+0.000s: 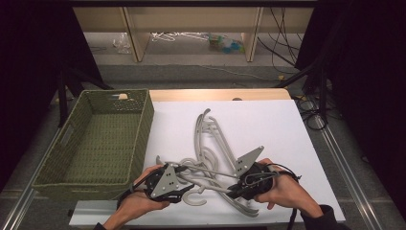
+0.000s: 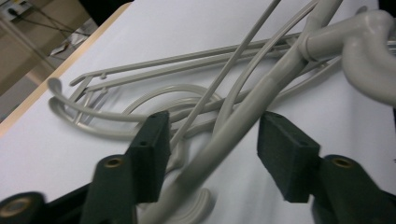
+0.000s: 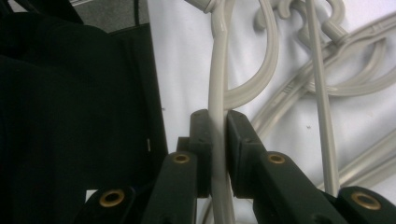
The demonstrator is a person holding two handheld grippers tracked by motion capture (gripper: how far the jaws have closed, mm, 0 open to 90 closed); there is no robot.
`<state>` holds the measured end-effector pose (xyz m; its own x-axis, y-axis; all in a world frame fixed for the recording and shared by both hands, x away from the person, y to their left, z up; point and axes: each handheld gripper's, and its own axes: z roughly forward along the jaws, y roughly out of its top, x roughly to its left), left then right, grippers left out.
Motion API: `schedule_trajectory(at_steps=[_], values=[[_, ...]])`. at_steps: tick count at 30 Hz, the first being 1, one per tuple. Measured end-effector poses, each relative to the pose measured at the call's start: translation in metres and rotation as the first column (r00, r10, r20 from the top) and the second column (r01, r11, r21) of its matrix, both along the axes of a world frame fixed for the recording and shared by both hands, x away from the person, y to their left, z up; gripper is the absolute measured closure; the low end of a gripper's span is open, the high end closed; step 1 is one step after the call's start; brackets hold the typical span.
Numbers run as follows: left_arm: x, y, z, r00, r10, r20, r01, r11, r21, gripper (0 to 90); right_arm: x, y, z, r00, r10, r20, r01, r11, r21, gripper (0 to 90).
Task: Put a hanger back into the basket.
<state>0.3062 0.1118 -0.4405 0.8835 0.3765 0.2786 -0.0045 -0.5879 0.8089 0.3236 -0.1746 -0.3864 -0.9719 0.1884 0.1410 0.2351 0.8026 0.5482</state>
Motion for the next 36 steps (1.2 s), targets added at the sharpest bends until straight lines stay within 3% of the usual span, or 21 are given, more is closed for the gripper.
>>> schedule_trajectory(at_steps=[5, 6, 7, 9, 11, 13, 14, 18, 24, 26, 27, 29, 31, 33, 34, 35, 36], values=[[0.002, -0.007, 0.002, 0.9982, -0.055, -0.023, 0.056, 0.9977, 0.038, 54.5, -0.001, 0.0, 0.001, 0.9999, 0.017, -0.001, -0.017, 0.9998, 0.003, 82.2], [0.002, -0.009, 0.003, 0.996, -0.089, -0.008, 0.09, 0.9935, 0.07, 60.4, -0.001, 0.0, 0.0, 0.9998, 0.019, 0.001, -0.019, 0.9998, 0.003, 82.2], [0.002, -0.009, 0.003, 0.996, -0.089, -0.008, 0.09, 0.9935, 0.07, 61.7, -0.001, 0.0, 0.0, 0.9998, 0.019, 0.001, -0.019, 0.9998, 0.003, 82.2], [0.002, -0.011, 0.005, 0.9916, -0.129, 0.004, 0.128, 0.9849, 0.117, 64.4, 0.0, -0.001, -0.001, 0.9997, 0.025, -0.006, -0.025, 0.9997, 0.004, 82.1], [0.002, -0.012, 0.007, 0.9906, -0.136, 0.012, 0.133, 0.9828, 0.128, 66.2, 0.002, -0.001, -0.001, 0.9996, 0.028, 0.0, -0.028, 0.9996, 0.007, 82.0], [0.001, -0.013, 0.01, 0.9852, -0.166, 0.04, 0.157, 0.972, 0.175, 68.0, 0.003, -0.002, -0.001, 0.9997, 0.025, 0.003, -0.025, 0.9996, 0.013, 81.7], [0.001, -0.014, 0.012, 0.9858, -0.163, 0.042, 0.153, 0.9714, 0.182, 69.4, 0.005, -0.003, -0.001, 0.9998, 0.02, 0.008, -0.02, 0.9997, 0.011, 80.9], [-0.001, -0.017, 0.018, 0.982, -0.176, 0.069, 0.159, 0.9666, 0.201, 72.7, 0.007, -0.005, 0.002, 0.9993, 0.006, 0.037, -0.006, 0.9999, 0.008, 79.2], [0.001, -0.02, 0.029, 0.9781, -0.196, 0.07, 0.182, 0.9695, 0.164, 77.3, 0.015, -0.014, 0.009, 0.9939, -0.048, 0.099, 0.044, 0.9982, 0.041, 71.7], [0.0, -0.023, 0.034, 0.9798, -0.187, 0.071, 0.174, 0.9713, 0.163, 78.6, 0.017, -0.016, 0.011, 0.988, -0.086, 0.128, 0.079, 0.9954, 0.055, 65.2], [0.001, -0.025, 0.039, 0.9857, -0.163, 0.041, 0.157, 0.9788, 0.132, 78.9, 0.019, -0.019, 0.017, 0.9818, -0.129, 0.139, 0.116, 0.9884, 0.098, 56.5], [0.002, -0.025, 0.042, 0.9879, -0.15, 0.038, 0.144, 0.9803, 0.135, 78.9, 0.019, -0.02, 0.019, 0.9767, -0.155, 0.149, 0.138, 0.9836, 0.116, 54.3], [0.005, -0.023, 0.047, 0.9949, -0.101, 0.001, 0.1, 0.9876, 0.121, 78.9, 0.018, -0.023, 0.027, 0.9616, -0.214, 0.172, 0.188, 0.9698, 0.155, 47.4], [0.01, -0.021, 0.05, 0.9972, -0.039, -0.063, 0.045, 0.9948, 0.091, 78.9, 0.017, -0.027, 0.035, 0.9431, -0.266, 0.199, 0.225, 0.952, 0.208, 43.6], [0.012, -0.018, 0.051, 0.9967, -0.006, -0.081, 0.011, 0.9975, 0.069, 78.9, 0.016, -0.028, 0.038, 0.9336, -0.291, 0.209, 0.241, 0.9419, 0.233, 42.3], [0.014, -0.016, 0.052, 0.9962, 0.01, -0.087, -0.005, 0.998, 0.063, 78.9, 0.013, -0.029, 0.044, 0.9191, -0.328, 0.219, 0.265, 0.9251, 0.272, 40.0], [0.015, -0.014, 0.054, 0.9949, 0.025, -0.098, -0.02, 0.9984, 0.052, 78.9, 0.013, -0.029, 0.044, 0.9191, -0.328, 0.219, 0.265, 0.9251, 0.272, 40.0]])
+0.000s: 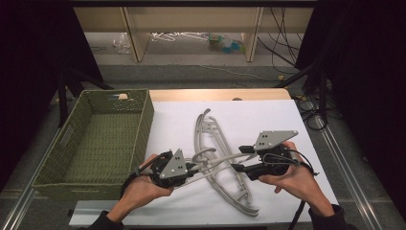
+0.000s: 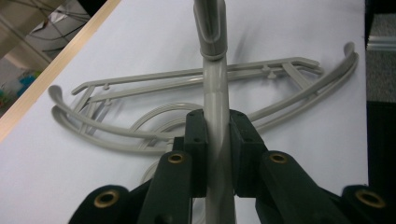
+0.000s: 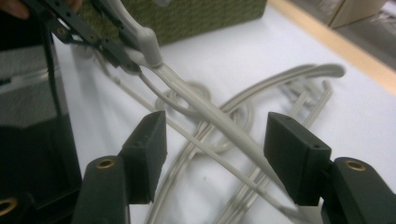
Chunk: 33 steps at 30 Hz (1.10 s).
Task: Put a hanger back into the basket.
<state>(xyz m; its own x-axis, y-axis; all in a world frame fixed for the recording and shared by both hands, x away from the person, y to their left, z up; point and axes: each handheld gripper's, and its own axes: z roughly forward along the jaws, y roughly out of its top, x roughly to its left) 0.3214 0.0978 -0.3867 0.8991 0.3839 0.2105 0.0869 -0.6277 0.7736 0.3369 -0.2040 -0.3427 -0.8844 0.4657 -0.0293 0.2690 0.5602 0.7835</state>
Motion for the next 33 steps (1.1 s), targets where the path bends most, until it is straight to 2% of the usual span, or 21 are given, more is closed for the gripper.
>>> schedule_trajectory(at_steps=[1, 4, 6, 8, 10, 12, 13, 16, 17, 19, 22, 23, 25, 26, 27, 28, 29, 33], values=[[0.002, 0.002, 0.001, 0.9998, 0.016, -0.015, -0.016, 0.9998, -0.015, 78.9, -0.001, -0.001, 0.002, 0.9998, -0.011, 0.016, 0.011, 0.9997, 0.021, 39.3], [0.005, 0.009, 0.008, 0.9965, 0.05, -0.066, -0.054, 0.9971, -0.054, 78.9, -0.009, -0.003, 0.002, 0.999, -0.041, 0.018, 0.039, 0.9957, 0.084, 34.7], [0.006, 0.012, 0.011, 0.9937, 0.07, -0.087, -0.077, 0.9938, -0.081, 78.9, -0.01, -0.002, 0.0, 0.9992, -0.036, 0.015, 0.034, 0.9951, 0.093, 33.2], [0.008, 0.015, 0.015, 0.9913, 0.082, -0.103, -0.091, 0.9919, -0.088, 78.9, -0.015, -0.002, -0.007, 0.9999, -0.011, -0.003, 0.012, 0.995, 0.1, 32.5], [0.01, 0.018, 0.018, 0.9877, 0.098, -0.122, -0.111, 0.9879, -0.108, 78.9, -0.021, -0.003, -0.017, 0.9994, -0.018, -0.029, 0.021, 0.9952, 0.095, 30.7], [0.013, 0.021, 0.021, 0.9824, 0.114, -0.148, -0.135, 0.981, -0.139, 78.9, -0.024, -0.004, -0.027, 0.9992, -0.03, -0.026, 0.032, 0.995, 0.094, 28.3], [0.014, 0.023, 0.023, 0.9799, 0.121, -0.159, -0.143, 0.9797, -0.14, 78.9, -0.025, -0.004, -0.032, 0.9987, -0.035, -0.037, 0.039, 0.9948, 0.094, 27.5], [0.016, 0.027, 0.031, 0.9783, 0.14, -0.153, -0.164, 0.9728, -0.163, 78.9, -0.027, -0.005, -0.047, 0.9979, -0.037, -0.054, 0.042, 0.9947, 0.094, 26.5], [0.015, 0.028, 0.033, 0.9764, 0.146, -0.159, -0.172, 0.9705, -0.169, 78.9, -0.027, -0.005, -0.047, 0.9979, -0.037, -0.054, 0.042, 0.9947, 0.094, 26.5], [0.014, 0.031, 0.044, 0.9751, 0.154, -0.16, -0.184, 0.9644, -0.19, 78.9, -0.027, -0.006, -0.052, 0.9977, -0.039, -0.055, 0.044, 0.9942, 0.098, 25.8], [0.01, 0.036, 0.063, 0.9766, 0.149, -0.155, -0.179, 0.9629, -0.202, 78.8, -0.026, -0.006, -0.058, 0.9968, -0.041, -0.069, 0.048, 0.9948, 0.09, 25.6], [0.01, 0.037, 0.067, 0.9767, 0.148, -0.155, -0.18, 0.9594, -0.217, 78.8, -0.026, -0.006, -0.058, 0.9968, -0.044, -0.067, 0.049, 0.9946, 0.091, 25.6], [0.007, 0.042, 0.081, 0.9803, 0.152, -0.126, -0.177, 0.9597, -0.218, 78.8, -0.026, -0.006, -0.059, 0.9967, -0.042, -0.069, 0.048, 0.9944, 0.093, 25.7], [0.006, 0.045, 0.088, 0.9847, 0.15, -0.089, -0.166, 0.9627, -0.214, 78.8, -0.027, -0.006, -0.059, 0.9968, -0.04, -0.07, 0.046, 0.9941, 0.098, 25.7], [0.006, 0.047, 0.093, 0.9851, 0.152, -0.081, -0.166, 0.9631, -0.212, 78.8, -0.027, -0.006, -0.059, 0.997, -0.037, -0.068, 0.044, 0.9942, 0.098, 25.7], [0.006, 0.051, 0.099, 0.9826, 0.165, -0.085, -0.18, 0.9593, -0.217, 78.8, -0.027, -0.005, -0.06, 0.9971, -0.036, -0.067, 0.042, 0.9942, 0.099, 25.7], [0.008, 0.055, 0.103, 0.9826, 0.169, -0.077, -0.182, 0.9592, -0.216, 78.8, -0.027, -0.005, -0.062, 0.9968, -0.035, -0.072, 0.042, 0.9942, 0.099, 25.2], [0.014, 0.073, 0.114, 0.9744, 0.216, -0.062, -0.225, 0.9487, -0.222, 78.9, -0.026, -0.004, -0.068, 0.9958, -0.043, -0.081, 0.05, 0.9949, 0.088, 24.7]])
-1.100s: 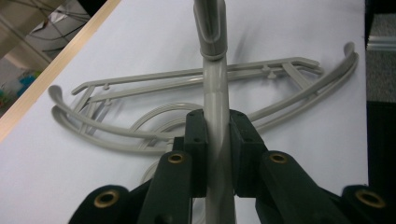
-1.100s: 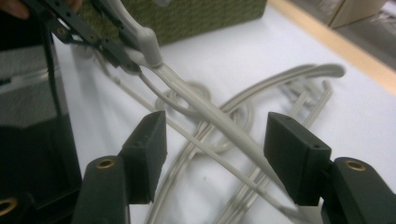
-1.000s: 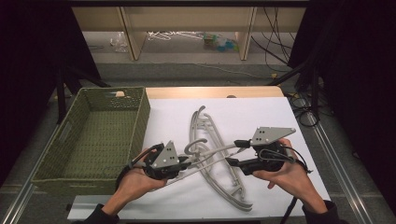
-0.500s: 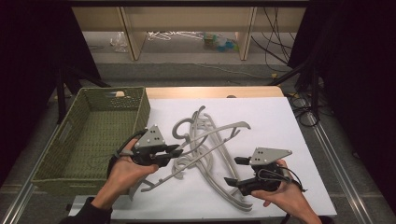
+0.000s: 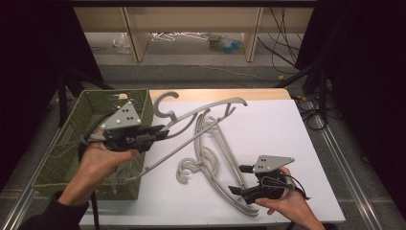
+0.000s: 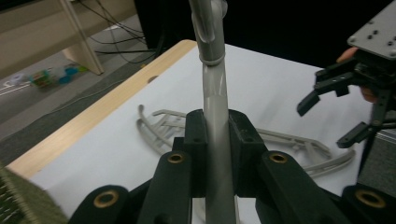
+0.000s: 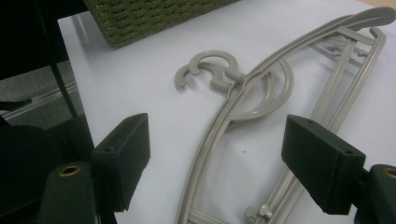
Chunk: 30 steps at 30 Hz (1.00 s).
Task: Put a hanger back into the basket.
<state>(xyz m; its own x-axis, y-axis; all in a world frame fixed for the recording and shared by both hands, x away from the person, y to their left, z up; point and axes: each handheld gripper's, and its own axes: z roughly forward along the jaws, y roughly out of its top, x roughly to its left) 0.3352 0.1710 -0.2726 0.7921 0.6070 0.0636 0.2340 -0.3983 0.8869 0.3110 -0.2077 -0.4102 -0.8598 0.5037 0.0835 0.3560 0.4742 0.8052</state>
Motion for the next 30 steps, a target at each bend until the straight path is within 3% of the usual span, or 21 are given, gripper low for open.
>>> schedule_trajectory(at_steps=[5, 11, 14, 18, 20, 22, 23, 27, 30], values=[[0.011, 0.026, 0.004, 0.998, 0.062, 0.005, -0.062, 0.998, -0.012, 78.8, 0.001, 0.0, 0.0, 1.0, 0.003, 0.004, -0.003, 1.0, 0.003, 24.6], [0.026, 0.056, 0.0, 0.9871, 0.16, 0.011, -0.16, 0.9871, 0.012, 78.8, 0.002, 0.0, -0.003, 0.9999, 0.002, -0.011, -0.002, 1.0, -0.002, 24.5], [0.034, 0.076, -0.005, 0.9776, 0.21, 0.013, -0.21, 0.9775, 0.016, 78.8, 0.003, -0.001, -0.004, 0.9999, -0.002, -0.011, 0.002, 1.0, -0.004, 24.3], [0.041, 0.095, -0.012, 0.9707, 0.239, 0.027, -0.239, 0.971, 0.003, 78.8, 0.003, -0.001, -0.004, 0.9999, -0.012, -0.007, 0.012, 0.9999, -0.005, 21.8], [0.043, 0.105, -0.015, 0.9623, 0.271, 0.021, -0.271, 0.9625, 0.002, 78.9, 0.004, -0.002, -0.005, 0.9998, -0.019, -0.006, 0.019, 0.9998, -0.01, 20.2], [0.047, 0.115, -0.018, 0.9615, 0.272, 0.037, -0.272, 0.9622, -0.003, 78.8, 0.005, -0.002, -0.007, 0.9996, -0.026, -0.005, 0.026, 0.9996, -0.012, 19.4], [0.046, 0.119, -0.019, 0.9556, 0.294, 0.016, -0.294, 0.9557, -0.007, 78.8, 0.005, -0.002, -0.008, 0.9994, -0.033, -0.007, 0.033, 0.9994, -0.007, 17.7], [0.05, 0.138, -0.023, 0.9398, 0.34, 0.039, -0.34, 0.9403, 0.007, 78.8, 0.006, -0.003, -0.008, 0.9993, -0.038, -0.003, 0.038, 0.9993, -0.004, 17.3], [0.053, 0.149, -0.026, 0.9323, 0.358, 0.05, -0.359, 0.9333, 0.011, 78.8, 0.005, -0.002, -0.008, 0.9994, -0.035, -0.003, 0.035, 0.9994, -0.002, 17.0]])
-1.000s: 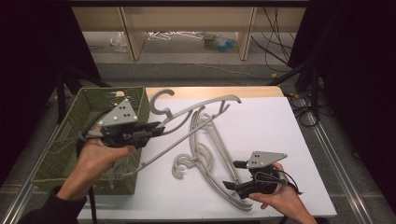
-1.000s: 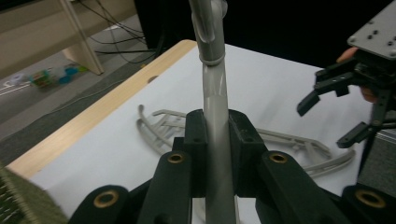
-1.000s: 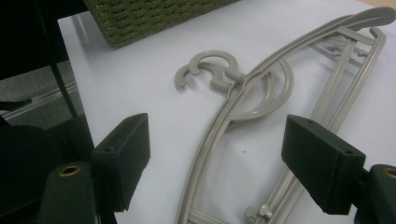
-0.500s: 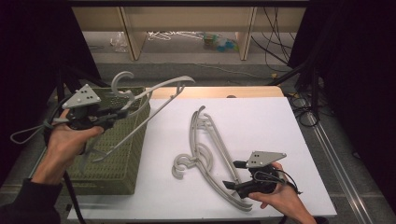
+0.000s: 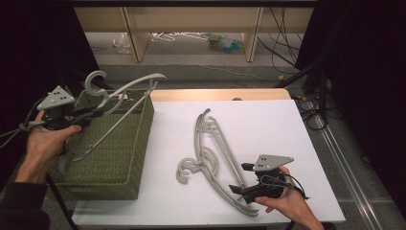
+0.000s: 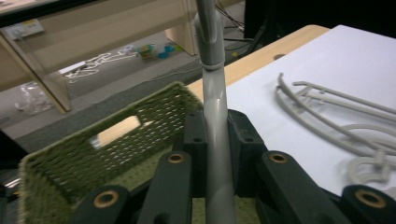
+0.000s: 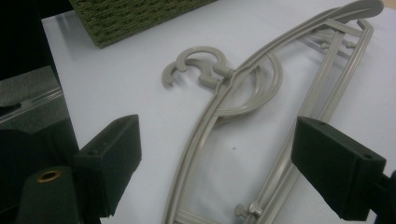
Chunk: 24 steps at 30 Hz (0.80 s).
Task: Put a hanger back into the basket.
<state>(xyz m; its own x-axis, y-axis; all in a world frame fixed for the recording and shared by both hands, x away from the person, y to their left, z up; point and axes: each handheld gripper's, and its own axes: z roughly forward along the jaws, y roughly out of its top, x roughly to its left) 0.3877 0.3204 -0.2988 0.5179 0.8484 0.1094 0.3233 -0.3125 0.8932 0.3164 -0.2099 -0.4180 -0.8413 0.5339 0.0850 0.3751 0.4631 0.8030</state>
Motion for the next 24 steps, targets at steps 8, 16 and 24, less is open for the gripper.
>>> schedule_trajectory(at_steps=[8, 16, 24], values=[[-0.001, 0.025, -0.01, 0.9995, 0.03, -0.011, -0.03, 0.9994, -0.014, 78.8, 0.0, 0.0, -0.001, 1.0, 0.002, -0.001, -0.002, 1.0, -0.006, 17.0], [-0.006, 0.043, -0.025, 0.9992, 0.034, -0.022, -0.034, 0.9992, -0.019, 78.8, 0.0, 0.001, -0.002, 1.0, 0.003, -0.006, -0.003, 0.9999, -0.01, 17.1], [-0.005, 0.054, -0.034, 0.9978, 0.054, -0.039, -0.054, 0.9984, -0.017, 78.8, 0.0, 0.001, -0.002, 0.9999, 0.009, -0.011, -0.009, 0.9999, -0.013, 17.1]])
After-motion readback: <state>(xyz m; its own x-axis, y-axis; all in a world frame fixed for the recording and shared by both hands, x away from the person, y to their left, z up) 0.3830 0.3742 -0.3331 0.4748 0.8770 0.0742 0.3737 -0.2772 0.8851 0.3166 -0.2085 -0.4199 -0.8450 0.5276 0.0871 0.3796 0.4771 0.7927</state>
